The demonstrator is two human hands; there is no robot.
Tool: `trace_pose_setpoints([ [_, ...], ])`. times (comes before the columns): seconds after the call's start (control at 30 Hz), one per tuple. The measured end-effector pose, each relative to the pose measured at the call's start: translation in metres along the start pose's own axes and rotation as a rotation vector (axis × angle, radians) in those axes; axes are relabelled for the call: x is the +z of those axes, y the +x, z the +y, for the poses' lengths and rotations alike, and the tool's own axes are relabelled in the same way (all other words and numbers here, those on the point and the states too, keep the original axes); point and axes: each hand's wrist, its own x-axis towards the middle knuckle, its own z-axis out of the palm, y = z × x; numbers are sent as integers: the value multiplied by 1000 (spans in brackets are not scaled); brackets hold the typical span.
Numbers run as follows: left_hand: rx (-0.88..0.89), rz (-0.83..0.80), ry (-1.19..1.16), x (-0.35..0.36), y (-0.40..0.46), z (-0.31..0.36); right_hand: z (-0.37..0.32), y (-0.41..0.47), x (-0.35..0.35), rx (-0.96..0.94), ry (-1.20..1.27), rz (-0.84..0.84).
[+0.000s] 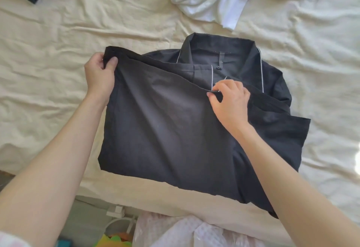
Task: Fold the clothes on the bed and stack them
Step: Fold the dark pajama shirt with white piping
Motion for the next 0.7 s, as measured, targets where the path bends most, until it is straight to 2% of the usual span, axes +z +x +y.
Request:
trace_pose_setpoints([
  [0.1, 36, 6, 457, 17, -4, -4, 5, 5, 0, 43, -70, -48],
  [0.17, 255, -42, 663, 32, -21, 0, 12, 2, -1, 89, -111, -64],
  [0.27, 659, -312, 735, 62, -48, 8, 22, -2, -4, 130, -176, -98],
  [0.33, 779, -495, 816, 84, -58, 9, 32, -2, -8, 152, -219, -127],
  [0.4, 767, -584, 879, 100, -58, 12, 42, -1, -13, 172, -254, -149],
  [0.5, 719, -620, 958, 111, -51, 15, 48, -1, -18, 185, -330, -188],
  [0.57, 751, -635, 993, 112, -50, 17, 46, -4, -18, 173, -374, -244],
  [0.63, 781, -634, 956, 110, -51, 22, 44, -6, -18, 145, -386, -266],
  [0.7, 799, -603, 900, 107, -50, 28, 42, -4, -20, 127, -368, -212],
])
